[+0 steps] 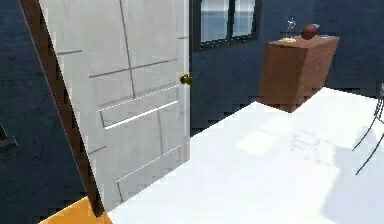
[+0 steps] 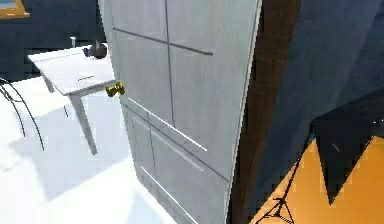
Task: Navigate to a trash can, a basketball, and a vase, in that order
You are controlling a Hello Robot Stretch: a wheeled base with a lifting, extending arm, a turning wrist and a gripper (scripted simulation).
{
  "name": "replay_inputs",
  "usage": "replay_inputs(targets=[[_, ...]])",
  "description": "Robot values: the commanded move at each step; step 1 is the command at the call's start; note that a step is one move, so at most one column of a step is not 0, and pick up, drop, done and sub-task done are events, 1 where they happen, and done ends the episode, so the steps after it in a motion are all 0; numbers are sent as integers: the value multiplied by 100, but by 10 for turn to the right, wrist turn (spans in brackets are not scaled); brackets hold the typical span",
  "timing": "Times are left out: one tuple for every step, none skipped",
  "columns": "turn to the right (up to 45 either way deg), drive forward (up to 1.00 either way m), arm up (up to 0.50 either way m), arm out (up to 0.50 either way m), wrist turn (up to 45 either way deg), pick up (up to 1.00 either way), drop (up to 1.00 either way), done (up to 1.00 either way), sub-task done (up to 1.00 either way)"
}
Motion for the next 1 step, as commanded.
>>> replay_inputs(targets=[[240, 0, 0, 0, 0, 0, 0, 0, 0]])
